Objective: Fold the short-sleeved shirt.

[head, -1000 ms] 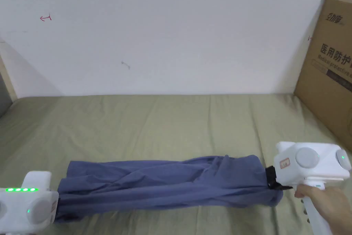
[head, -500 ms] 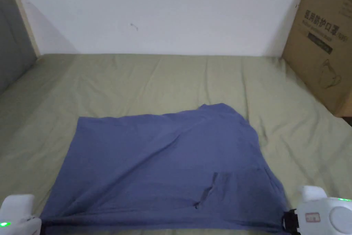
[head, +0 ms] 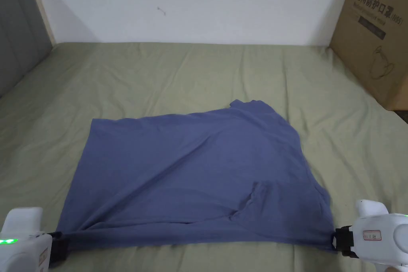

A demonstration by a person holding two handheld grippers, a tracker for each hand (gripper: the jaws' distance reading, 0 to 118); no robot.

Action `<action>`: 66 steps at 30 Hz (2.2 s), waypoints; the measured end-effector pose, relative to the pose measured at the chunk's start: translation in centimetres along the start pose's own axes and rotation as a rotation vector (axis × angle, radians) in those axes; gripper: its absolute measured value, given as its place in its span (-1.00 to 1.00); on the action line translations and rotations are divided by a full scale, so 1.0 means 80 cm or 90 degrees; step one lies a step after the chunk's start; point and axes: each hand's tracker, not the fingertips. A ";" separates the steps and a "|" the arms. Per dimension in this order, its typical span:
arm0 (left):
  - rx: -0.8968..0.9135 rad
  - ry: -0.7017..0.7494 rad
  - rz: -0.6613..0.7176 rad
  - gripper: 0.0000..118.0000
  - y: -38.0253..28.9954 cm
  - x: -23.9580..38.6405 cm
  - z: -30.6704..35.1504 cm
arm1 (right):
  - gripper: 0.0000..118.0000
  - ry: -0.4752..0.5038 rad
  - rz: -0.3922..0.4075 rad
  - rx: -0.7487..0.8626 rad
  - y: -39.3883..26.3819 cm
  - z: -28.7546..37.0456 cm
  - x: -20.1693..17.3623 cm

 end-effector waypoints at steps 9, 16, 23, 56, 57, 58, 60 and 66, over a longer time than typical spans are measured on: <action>0.042 -0.038 0.059 0.65 0.009 -0.010 0.053 | 0.58 0.014 0.030 0.061 0.007 0.033 -0.017; 0.034 -0.105 0.091 -1.00 -0.001 0.000 0.070 | -0.99 0.033 0.105 0.116 0.009 0.055 -0.064; 0.011 -0.122 0.124 -0.79 -0.026 -0.017 0.058 | -0.99 0.054 0.074 0.069 -0.006 0.031 -0.068; -0.013 -0.151 0.121 -0.96 -0.006 -0.004 0.019 | -1.00 0.050 0.037 -0.043 -0.010 -0.021 -0.013; -0.016 -0.150 0.119 -0.96 -0.007 -0.004 0.018 | -1.00 0.044 0.042 -0.034 -0.009 -0.019 -0.019; -0.017 -0.149 0.118 -0.96 -0.007 -0.004 0.018 | -1.00 0.035 0.065 -0.041 -0.004 -0.014 -0.023; -0.018 -0.148 0.119 -0.96 -0.007 -0.005 0.019 | -1.00 0.045 0.050 -0.008 0.005 -0.009 -0.017; -0.014 -0.141 0.111 -0.96 0.007 -0.011 0.030 | -1.00 0.061 0.041 0.036 0.025 0.033 -0.017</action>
